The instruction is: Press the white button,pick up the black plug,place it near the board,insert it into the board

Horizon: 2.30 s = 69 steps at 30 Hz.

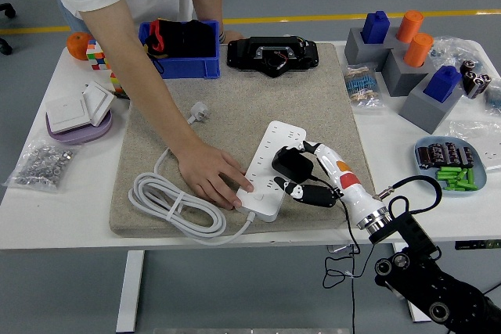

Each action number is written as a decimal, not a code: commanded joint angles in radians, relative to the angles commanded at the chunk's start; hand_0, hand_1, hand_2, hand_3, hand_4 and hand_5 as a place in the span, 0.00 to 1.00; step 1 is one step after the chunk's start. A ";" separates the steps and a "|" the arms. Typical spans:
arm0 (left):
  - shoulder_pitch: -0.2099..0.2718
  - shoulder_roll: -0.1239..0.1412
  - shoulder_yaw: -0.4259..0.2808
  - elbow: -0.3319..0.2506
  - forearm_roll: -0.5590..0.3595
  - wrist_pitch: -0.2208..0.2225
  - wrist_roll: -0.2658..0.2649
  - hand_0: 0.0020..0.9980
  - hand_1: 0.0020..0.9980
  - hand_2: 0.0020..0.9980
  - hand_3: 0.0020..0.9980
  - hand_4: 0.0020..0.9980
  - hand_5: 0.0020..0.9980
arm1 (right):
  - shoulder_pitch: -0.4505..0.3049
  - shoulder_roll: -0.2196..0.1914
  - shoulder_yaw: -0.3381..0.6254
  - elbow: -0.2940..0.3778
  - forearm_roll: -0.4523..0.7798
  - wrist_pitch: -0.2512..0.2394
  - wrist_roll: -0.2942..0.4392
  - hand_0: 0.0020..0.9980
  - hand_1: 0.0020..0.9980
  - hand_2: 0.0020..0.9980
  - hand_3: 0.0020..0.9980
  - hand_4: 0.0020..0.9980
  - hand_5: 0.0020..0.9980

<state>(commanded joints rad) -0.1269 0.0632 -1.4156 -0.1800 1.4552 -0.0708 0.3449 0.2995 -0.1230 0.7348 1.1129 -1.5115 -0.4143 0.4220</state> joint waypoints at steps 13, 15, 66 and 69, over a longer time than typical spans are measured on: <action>0.000 0.000 -0.001 0.000 -0.005 0.001 -0.001 0.71 0.66 0.59 0.68 0.65 0.29 | 0.029 0.008 -0.040 -0.018 0.020 0.008 -0.003 0.74 0.69 0.63 0.60 0.81 0.26; 0.000 0.000 -0.002 0.000 -0.004 0.001 -0.001 0.71 0.66 0.59 0.68 0.65 0.29 | 0.034 0.011 -0.044 -0.023 0.022 0.009 -0.002 0.73 0.69 0.63 0.60 0.81 0.26; 0.001 -0.001 -0.005 0.000 -0.013 0.004 -0.003 0.71 0.66 0.59 0.68 0.65 0.29 | -0.063 -0.041 0.286 0.291 -0.092 0.024 -0.087 0.76 0.69 0.63 0.61 0.81 0.25; 0.000 -0.001 -0.004 0.000 -0.013 0.004 -0.003 0.71 0.66 0.59 0.68 0.65 0.29 | -0.102 -0.052 0.359 0.282 -0.100 0.026 -0.097 0.76 0.71 0.64 0.62 0.82 0.25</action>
<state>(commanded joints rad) -0.1267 0.0625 -1.4199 -0.1800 1.4420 -0.0665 0.3417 0.1977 -0.1749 1.0934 1.3944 -1.6112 -0.3887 0.3250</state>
